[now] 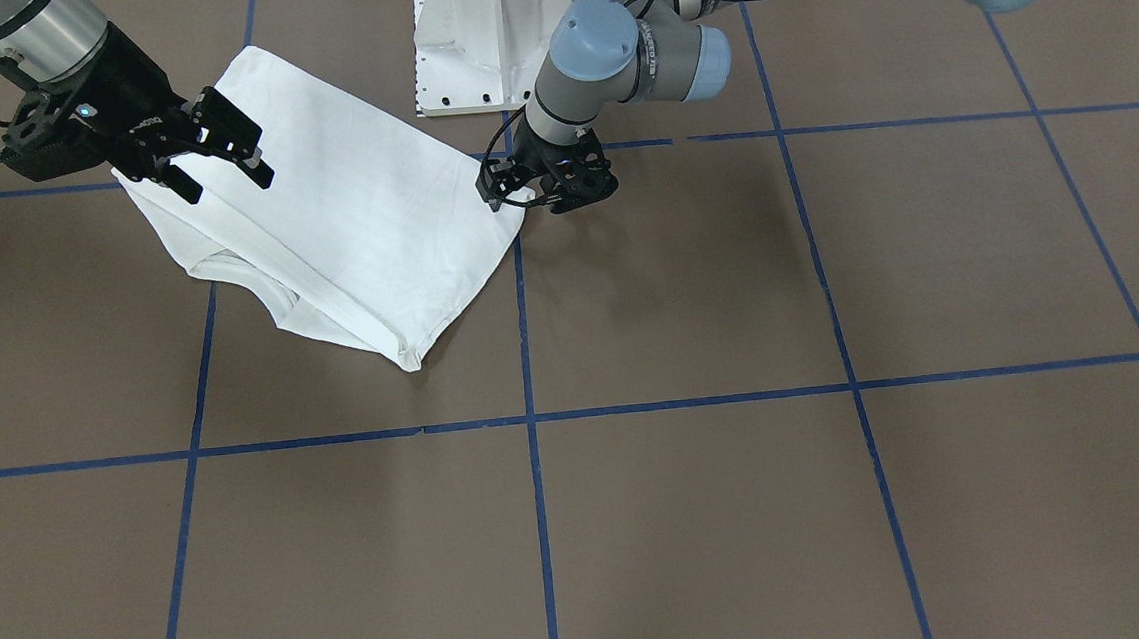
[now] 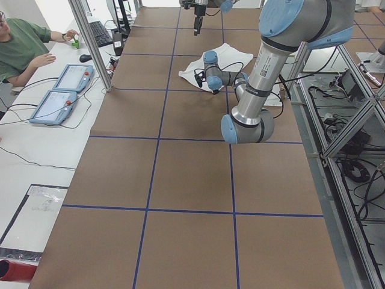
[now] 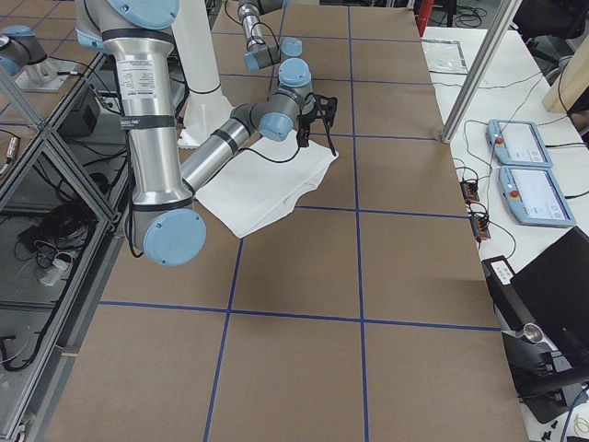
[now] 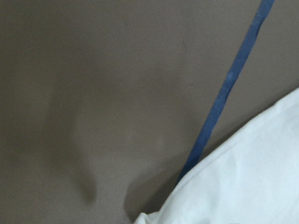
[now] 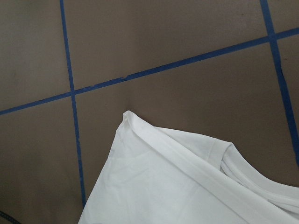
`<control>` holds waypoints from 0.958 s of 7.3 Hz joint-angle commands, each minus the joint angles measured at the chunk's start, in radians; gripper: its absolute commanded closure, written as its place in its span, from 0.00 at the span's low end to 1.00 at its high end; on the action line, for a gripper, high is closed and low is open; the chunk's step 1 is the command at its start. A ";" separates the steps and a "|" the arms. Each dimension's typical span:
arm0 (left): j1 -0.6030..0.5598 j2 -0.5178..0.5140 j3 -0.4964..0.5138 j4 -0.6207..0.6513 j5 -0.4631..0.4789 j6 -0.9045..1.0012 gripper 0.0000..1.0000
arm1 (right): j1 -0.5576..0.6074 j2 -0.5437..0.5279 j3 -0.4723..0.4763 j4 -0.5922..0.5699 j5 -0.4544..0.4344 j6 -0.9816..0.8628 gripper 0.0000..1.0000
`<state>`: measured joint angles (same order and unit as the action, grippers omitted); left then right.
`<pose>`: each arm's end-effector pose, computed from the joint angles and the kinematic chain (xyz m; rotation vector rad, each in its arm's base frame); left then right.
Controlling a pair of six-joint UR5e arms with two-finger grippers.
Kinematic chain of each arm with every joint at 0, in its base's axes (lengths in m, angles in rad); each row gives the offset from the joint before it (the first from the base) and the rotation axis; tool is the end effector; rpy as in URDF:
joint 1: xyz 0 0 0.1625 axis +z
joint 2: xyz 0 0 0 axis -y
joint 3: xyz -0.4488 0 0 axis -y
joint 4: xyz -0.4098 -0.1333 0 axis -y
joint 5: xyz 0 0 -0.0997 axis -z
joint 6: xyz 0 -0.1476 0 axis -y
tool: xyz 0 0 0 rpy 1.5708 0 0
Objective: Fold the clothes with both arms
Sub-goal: 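Grasp the shirt corner nearest the left gripper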
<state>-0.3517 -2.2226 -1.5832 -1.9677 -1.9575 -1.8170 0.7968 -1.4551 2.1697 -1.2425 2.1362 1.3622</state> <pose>0.6895 -0.3357 0.2463 -0.2948 1.0677 -0.3309 -0.3242 -0.4092 0.3164 0.0392 -1.1336 0.2294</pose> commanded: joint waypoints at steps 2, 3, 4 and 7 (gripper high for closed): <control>0.011 -0.003 0.005 -0.003 0.002 -0.030 0.34 | 0.001 -0.002 -0.007 0.000 0.001 -0.002 0.00; 0.013 -0.003 0.005 -0.003 0.002 -0.031 0.43 | 0.001 -0.004 -0.011 0.000 0.001 -0.002 0.00; 0.013 -0.003 0.005 -0.003 0.002 -0.033 0.65 | 0.001 -0.005 -0.011 0.000 0.001 0.000 0.00; 0.014 -0.002 -0.014 0.007 -0.009 -0.033 1.00 | 0.001 -0.002 -0.011 0.000 0.001 -0.002 0.00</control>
<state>-0.3373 -2.2258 -1.5852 -1.9666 -1.9607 -1.8503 0.7977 -1.4592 2.1584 -1.2425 2.1368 1.3607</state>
